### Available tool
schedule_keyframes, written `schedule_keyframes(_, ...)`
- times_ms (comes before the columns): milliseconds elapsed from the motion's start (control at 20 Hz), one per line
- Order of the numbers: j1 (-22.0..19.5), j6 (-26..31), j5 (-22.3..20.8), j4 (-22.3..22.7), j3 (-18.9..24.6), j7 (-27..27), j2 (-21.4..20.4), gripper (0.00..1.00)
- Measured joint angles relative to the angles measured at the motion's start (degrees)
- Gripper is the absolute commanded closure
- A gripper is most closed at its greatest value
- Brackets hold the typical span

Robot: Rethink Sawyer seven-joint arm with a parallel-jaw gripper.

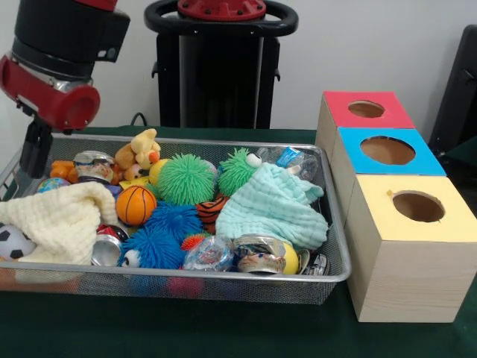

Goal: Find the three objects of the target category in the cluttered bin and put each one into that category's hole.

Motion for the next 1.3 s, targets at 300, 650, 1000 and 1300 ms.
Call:
schedule_keyframes(300, 0.2, 0.0, -5.6, 1.5, 3.3, 0.0, -0.1, 1.00)
schedule_keyframes(650, 0.5, 0.0, -8.0, 1.5, 6.2, 0.0, -1.0, 0.00)
schedule_keyframes(1000, -0.1, 0.0, -8.3, 1.5, 8.8, 0.0, -2.4, 0.00)
schedule_keyframes(1300, -2.8, -0.1, -8.4, 1.8, 11.4, 0.0, -2.9, 0.00)
